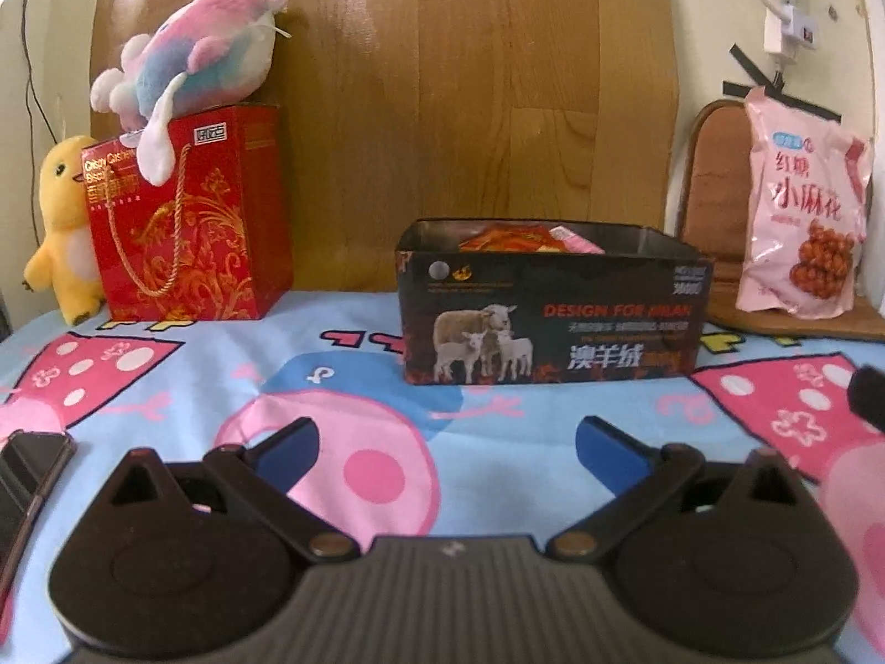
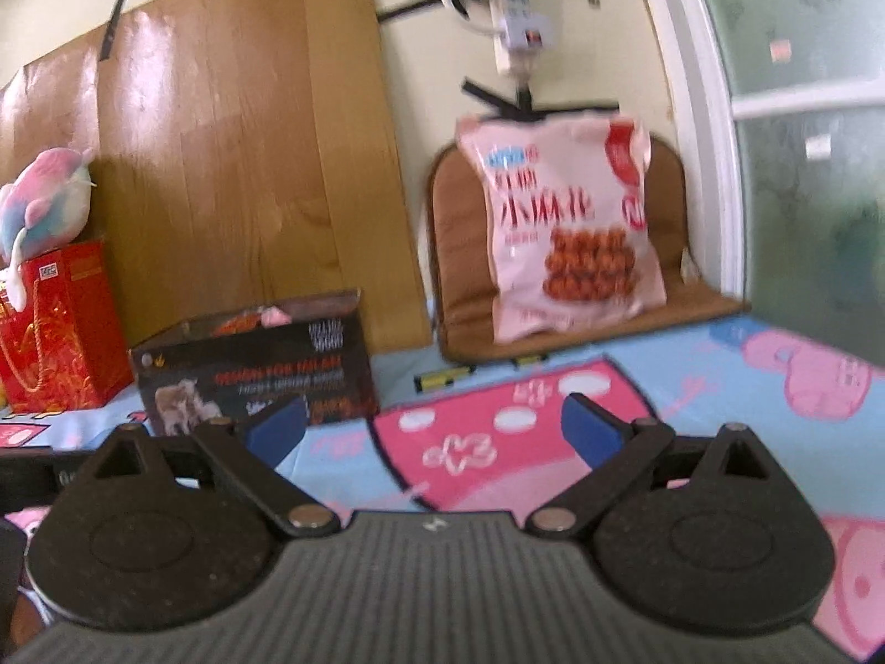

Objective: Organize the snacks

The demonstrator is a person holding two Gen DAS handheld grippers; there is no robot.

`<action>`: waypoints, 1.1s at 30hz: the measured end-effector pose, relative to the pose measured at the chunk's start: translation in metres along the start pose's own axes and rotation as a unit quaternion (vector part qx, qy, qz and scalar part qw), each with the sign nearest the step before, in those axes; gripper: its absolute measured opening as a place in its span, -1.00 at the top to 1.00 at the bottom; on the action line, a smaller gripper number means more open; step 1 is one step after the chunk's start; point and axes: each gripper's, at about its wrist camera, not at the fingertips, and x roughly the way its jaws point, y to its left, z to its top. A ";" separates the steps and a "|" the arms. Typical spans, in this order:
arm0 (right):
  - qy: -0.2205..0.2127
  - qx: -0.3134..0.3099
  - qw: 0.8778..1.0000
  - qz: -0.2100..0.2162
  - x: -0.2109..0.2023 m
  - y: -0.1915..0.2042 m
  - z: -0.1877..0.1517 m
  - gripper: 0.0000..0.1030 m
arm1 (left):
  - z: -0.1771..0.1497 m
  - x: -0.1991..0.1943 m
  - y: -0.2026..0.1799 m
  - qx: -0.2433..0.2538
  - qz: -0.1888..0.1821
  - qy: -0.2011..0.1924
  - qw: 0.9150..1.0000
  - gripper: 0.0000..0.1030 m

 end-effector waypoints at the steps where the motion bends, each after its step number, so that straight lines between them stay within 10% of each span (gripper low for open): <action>1: 0.001 -0.005 1.000 0.000 0.002 0.002 0.000 -0.98 | -0.001 0.001 0.000 -0.001 0.000 0.004 1.000 -0.99; 33: -0.012 -0.018 1.000 0.009 -0.005 0.009 -0.001 -1.00 | -0.002 -0.007 0.005 -0.012 0.020 -0.015 1.000 -0.99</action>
